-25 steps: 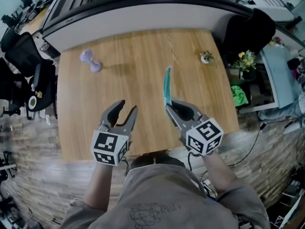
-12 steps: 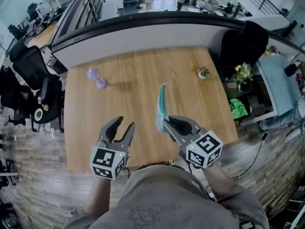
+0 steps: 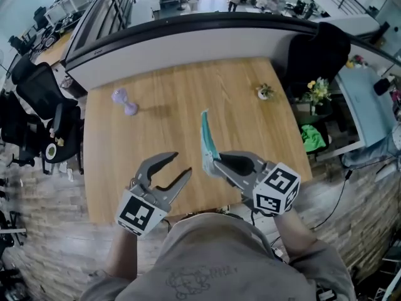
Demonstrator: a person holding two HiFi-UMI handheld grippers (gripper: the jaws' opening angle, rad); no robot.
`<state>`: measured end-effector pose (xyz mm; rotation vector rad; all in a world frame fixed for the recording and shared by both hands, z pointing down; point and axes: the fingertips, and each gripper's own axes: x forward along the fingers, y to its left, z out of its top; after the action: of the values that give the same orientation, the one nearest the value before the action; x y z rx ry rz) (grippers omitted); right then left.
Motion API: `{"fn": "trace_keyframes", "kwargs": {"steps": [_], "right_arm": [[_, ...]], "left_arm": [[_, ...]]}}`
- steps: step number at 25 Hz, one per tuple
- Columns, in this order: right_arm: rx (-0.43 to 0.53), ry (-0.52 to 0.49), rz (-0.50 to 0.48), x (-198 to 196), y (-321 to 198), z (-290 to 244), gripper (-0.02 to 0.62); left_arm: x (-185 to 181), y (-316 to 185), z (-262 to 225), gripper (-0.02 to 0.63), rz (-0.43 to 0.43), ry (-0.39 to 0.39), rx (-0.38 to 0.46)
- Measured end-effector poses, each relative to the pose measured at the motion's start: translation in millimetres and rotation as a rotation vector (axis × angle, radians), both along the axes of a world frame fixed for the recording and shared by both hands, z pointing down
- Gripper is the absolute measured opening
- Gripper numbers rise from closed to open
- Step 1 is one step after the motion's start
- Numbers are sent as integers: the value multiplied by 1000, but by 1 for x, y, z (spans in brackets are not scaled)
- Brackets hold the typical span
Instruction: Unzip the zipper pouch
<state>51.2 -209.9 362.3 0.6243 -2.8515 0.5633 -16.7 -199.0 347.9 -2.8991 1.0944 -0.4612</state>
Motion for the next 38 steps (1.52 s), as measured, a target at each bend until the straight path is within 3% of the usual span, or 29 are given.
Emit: {"fn": "trace_keyframes", "kwargs": {"steps": [3, 5, 7, 16, 22, 34, 38], "right_arm": [[-2, 20, -111, -1, 10, -4, 57], [-7, 31, -167, 1, 15, -8, 57], [-21, 30, -216, 5, 22, -10, 57], [-170, -31, -366, 6, 53, -9, 57], [-253, -100, -403, 7, 60, -10, 57], [-281, -40, -435, 7, 65, 5, 57], [-285, -44, -426, 7, 64, 5, 57]], "left_arm": [[20, 10, -20, 178, 126, 37, 68], [35, 17, -34, 178, 257, -9, 194], [49, 26, -39, 178, 353, -58, 264], [74, 54, -19, 178, 542, -145, 240], [80, 64, -10, 148, 599, -172, 224], [80, 71, 4, 71, 632, -193, 168], [80, 69, 2, 52, 614, -166, 160]]}}
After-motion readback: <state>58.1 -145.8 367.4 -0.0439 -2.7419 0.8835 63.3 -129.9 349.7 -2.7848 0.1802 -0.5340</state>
